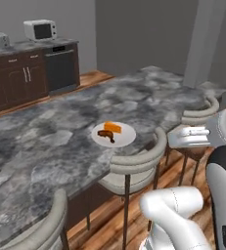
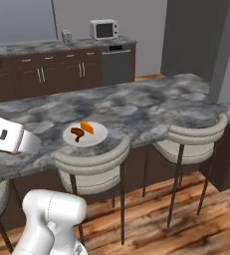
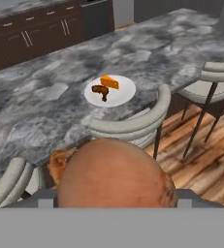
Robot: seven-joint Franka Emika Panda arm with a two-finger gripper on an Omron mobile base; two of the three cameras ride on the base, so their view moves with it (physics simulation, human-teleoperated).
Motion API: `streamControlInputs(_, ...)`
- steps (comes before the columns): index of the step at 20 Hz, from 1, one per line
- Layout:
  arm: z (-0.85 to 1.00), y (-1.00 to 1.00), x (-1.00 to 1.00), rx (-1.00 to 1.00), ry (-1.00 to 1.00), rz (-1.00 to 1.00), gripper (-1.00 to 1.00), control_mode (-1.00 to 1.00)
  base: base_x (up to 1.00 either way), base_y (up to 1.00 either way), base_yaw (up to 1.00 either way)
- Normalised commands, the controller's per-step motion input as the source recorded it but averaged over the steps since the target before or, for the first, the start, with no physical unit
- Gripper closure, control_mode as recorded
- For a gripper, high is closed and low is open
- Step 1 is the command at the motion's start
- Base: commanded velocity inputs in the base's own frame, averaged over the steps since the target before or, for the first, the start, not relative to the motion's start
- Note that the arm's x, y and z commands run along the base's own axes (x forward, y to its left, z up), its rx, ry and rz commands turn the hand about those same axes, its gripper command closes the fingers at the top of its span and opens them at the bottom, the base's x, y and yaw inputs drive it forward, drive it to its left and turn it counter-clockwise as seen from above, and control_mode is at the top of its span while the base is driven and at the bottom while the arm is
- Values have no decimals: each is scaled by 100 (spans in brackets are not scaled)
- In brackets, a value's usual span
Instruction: Take the cheese, chicken drumstick, and onion from the fridge and place them on the plate on the dining counter to create an appetizer plate.
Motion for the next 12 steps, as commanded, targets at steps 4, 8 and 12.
streamControlInputs(4,0,0,0,0,0,0,100,100,80,-78,41)
streamControlInputs(8,0,0,0,0,0,0,100,100,94,-39,43)
streamControlInputs(12,0,0,0,0,0,0,100,100,91,-7,46)
